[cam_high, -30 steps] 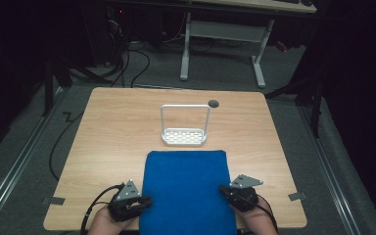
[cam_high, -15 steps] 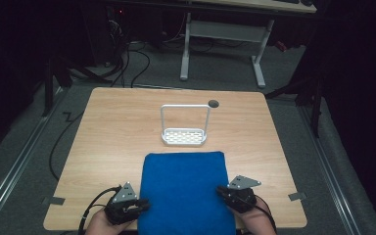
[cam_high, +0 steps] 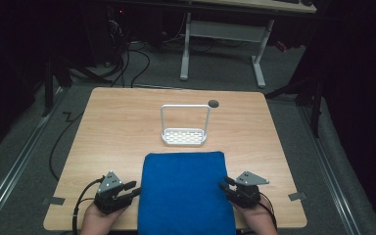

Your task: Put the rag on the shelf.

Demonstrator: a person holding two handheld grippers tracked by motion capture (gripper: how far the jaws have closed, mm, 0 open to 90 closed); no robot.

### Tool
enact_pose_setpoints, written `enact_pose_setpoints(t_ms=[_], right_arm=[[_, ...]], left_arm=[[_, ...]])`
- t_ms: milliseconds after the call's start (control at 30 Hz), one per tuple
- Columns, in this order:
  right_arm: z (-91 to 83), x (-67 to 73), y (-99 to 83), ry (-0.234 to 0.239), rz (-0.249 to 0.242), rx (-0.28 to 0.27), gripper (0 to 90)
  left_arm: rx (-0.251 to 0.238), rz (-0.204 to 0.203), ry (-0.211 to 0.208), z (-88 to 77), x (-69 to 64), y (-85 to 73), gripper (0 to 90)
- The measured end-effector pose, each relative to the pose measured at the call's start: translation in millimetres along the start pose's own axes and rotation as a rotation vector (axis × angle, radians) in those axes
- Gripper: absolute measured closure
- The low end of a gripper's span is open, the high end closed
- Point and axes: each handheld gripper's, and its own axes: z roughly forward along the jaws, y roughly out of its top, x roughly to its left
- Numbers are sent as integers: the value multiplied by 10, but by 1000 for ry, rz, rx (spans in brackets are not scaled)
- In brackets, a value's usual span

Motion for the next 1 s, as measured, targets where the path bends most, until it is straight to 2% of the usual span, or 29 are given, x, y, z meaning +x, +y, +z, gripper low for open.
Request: enact_pose_setpoints(t_ms=[133,300,400,633,733,767,800,867,933,967,1000], right_arm=[[3,-16,5,-17,22,-7,668],[4,-27,0,-23,30,-15,648],[8,-38,-8,-27,26,-18,640],[-69,-66,-57,-49,31,-35,620],[-122,-82,-101,-59,39,-35,605],[-143,-88,-119,-63,46,-33,601],[-170,-99,-141,-68,51,-35,598],[-205,-111,-169,-76,65,-35,590],[-238,-128,-192,-84,76,-37,585],[-250,-133,-199,-85,84,-36,583],[-255,-143,-206,-87,80,-40,580]], left_arm=[[-15,-58,44,92,149,85,551],[-22,-74,81,231,250,190,519],[-9,-51,108,340,273,264,513],[22,-29,122,610,321,441,492],[13,-64,106,723,353,450,497],[42,-66,113,772,360,471,505],[49,-64,119,794,358,485,517],[39,-46,112,845,334,528,533],[62,-23,145,903,307,557,548],[64,-27,155,925,304,568,573],[60,-48,158,937,310,576,610]])
